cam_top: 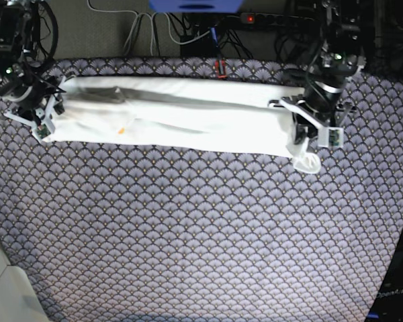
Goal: Fold the T-shirt properly
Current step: 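Lift the strip end with the left gripper and fold it toward the right gripper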
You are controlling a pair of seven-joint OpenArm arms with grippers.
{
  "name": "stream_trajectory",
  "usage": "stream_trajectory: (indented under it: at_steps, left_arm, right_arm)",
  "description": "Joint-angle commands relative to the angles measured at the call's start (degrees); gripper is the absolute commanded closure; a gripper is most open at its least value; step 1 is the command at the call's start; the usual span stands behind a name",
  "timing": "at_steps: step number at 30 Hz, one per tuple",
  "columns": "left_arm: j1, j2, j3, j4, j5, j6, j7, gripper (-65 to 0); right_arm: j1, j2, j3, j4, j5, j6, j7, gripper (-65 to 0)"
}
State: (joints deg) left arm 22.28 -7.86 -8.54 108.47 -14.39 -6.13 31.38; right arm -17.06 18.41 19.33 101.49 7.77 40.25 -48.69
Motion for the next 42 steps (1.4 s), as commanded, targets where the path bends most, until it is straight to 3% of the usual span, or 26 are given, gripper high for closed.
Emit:
stream_trajectory:
  at_steps: [1,11,22,36,42]
  left_arm:
    - [0.1,-0.4,1.9,1.1,-0.2,-0.2,-0.7,-0.4]
    - [-2.7,-0.4,18.6,0.9,0.3,0.2,-0.1,-0.4]
    - [-5.9,2.9,22.4,-4.2,0.3,0.2,0.0,-0.4]
    - [-8.6,3.2,31.3,-6.7,0.3,0.2,-0.2,-0.4]
    - [-9.5,4.7,32.1,-9.6,0.2,0.2,-0.3,-0.4]
  right_arm:
    - [0.2,1.0,0.3,0.7,0.0,-0.2,0.6,-19.6]
    - [0.2,1.0,0.3,0.7,0.0,-0.2,0.6,-19.6]
    - [0.1,1.0,0.3,0.7,0.0,-0.2,0.6,-19.6]
    - [0.2,1.0,0.3,0.7,0.0,-0.2,0.6,-19.6]
    - [0.0,1.0,0.3,0.7,0.0,-0.2,0.6,-19.6]
